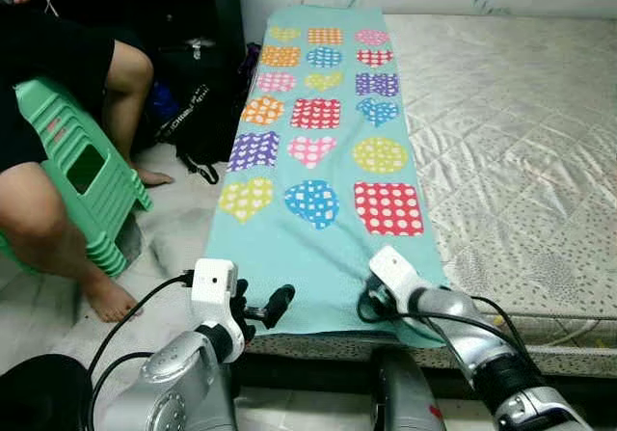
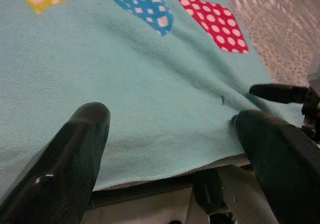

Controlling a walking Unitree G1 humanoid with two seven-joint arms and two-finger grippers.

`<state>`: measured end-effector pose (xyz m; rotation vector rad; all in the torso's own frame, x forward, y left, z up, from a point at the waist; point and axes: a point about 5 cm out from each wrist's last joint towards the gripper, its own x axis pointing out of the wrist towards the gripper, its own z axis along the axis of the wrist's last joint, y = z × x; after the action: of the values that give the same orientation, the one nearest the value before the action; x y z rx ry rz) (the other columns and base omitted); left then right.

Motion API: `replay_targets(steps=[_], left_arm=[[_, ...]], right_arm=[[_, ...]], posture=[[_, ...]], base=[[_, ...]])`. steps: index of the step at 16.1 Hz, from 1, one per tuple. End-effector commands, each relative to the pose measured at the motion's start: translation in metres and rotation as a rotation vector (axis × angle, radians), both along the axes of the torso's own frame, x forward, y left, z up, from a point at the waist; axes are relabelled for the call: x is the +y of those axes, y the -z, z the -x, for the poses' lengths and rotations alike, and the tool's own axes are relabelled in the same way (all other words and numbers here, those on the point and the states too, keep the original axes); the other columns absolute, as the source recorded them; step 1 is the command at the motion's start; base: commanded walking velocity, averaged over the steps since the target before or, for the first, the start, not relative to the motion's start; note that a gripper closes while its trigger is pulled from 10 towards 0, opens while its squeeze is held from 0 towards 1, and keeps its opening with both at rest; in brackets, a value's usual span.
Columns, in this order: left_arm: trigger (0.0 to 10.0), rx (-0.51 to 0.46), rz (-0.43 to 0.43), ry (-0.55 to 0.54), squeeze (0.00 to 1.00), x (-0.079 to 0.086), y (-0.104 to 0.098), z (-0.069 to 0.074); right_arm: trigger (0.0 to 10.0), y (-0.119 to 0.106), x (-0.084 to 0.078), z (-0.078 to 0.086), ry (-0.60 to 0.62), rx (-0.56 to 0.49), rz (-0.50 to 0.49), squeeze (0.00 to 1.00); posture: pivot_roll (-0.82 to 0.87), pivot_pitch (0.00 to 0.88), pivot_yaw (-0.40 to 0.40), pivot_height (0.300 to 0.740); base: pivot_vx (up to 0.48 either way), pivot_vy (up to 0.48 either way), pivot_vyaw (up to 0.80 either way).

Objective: Clean up the room

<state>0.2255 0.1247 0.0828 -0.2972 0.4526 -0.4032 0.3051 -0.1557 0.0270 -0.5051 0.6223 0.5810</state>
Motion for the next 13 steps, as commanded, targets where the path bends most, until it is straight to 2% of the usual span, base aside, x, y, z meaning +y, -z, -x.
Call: replay_targets(steps=[1, 13], left_arm=[[10.0, -0.011, -0.003, 0.011, 0.0, -0.0001, -0.0033, 0.0011], [10.0, -0.011, -0.003, 0.011, 0.0, -0.0001, -0.0033, 0.0011]], right_arm=[[10.0, -0.0038, -0.0007, -0.0032, -0.009, -0.016, 0.007, 0.0], [10.0, -0.0038, -0.0007, -0.0032, -0.009, -0.016, 0.007, 0.0]], posture=[[-0.02, 0.027, -0.001, 0.569], [-0.02, 0.027, -0.001, 0.569]], base=[[0.0, 0.0, 0.0], [0.0, 0.0, 0.0]])
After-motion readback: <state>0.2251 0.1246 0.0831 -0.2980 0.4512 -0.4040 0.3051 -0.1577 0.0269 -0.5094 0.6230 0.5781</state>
